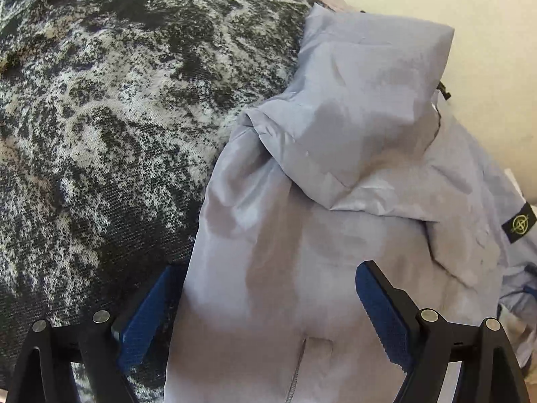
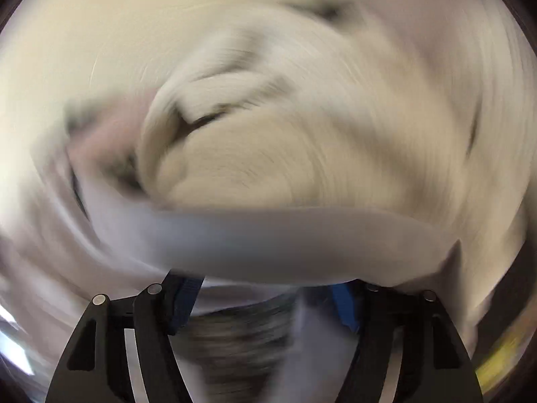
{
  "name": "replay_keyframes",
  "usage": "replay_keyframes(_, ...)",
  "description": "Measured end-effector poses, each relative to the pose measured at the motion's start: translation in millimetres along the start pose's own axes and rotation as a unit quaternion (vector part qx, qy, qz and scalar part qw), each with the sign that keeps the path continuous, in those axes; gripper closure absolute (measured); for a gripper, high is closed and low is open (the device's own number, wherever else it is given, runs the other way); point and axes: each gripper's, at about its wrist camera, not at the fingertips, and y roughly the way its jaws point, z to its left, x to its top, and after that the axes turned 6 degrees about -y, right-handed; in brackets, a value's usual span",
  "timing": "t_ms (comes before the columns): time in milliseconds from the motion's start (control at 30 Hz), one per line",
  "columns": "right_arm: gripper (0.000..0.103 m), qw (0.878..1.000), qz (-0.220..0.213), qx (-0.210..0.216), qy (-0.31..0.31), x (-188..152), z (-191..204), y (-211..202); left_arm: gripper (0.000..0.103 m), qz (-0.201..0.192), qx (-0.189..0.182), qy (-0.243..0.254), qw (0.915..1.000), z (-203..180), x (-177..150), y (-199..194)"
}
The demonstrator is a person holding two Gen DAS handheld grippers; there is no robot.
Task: Fold clothes
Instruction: 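Grasp the ribbed cuff of a jacket sleeve with the right gripper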
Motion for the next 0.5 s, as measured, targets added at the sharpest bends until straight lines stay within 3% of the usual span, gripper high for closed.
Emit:
replay_keyframes(67,0.03,0.997,-0.03,0.016,-0.072,-26,37,-12,0.013,0.004,-0.013,-0.008,0.9999,3,1,-4)
replay_keyframes(100,0.03,0.993,-0.03,0.047,-0.106,-42,56,-12,0.013,0.008,-0.024,-0.014,0.9996,5,2,-6)
replay_keyframes(133,0.032,0.986,-0.002,0.113,-0.123,-59,77,-2,0.013,0.01,-0.031,-0.018,0.9993,6,2,-7)
replay_keyframes(200,0.033,0.96,0.052,0.231,-0.151,-92,115,19,0.013,0.009,-0.029,-0.02,0.9994,8,4,-8)
replay_keyframes(233,0.033,0.959,0.066,0.239,-0.138,-99,125,34,0.013,0.007,-0.025,-0.021,0.9994,9,5,-8)
replay_keyframes(367,0.039,0.974,0.069,0.199,-0.08,-106,135,78,0.013,0.01,-0.028,-0.028,0.9992,14,7,-8)
replay_keyframes(400,0.051,0.972,0.069,0.213,-0.078,-108,137,78,0.013,0.011,-0.031,-0.03,0.999,14,7,-9)
replay_keyframes(433,0.087,0.969,0.069,0.227,-0.075,-111,139,77,0.013,0.012,-0.034,-0.032,0.9988,14,8,-9)
replay_keyframes(500,0.093,0.958,0.081,0.262,-0.078,-116,151,65,0.013,0.012,-0.048,-0.04,0.998,17,9,-16)
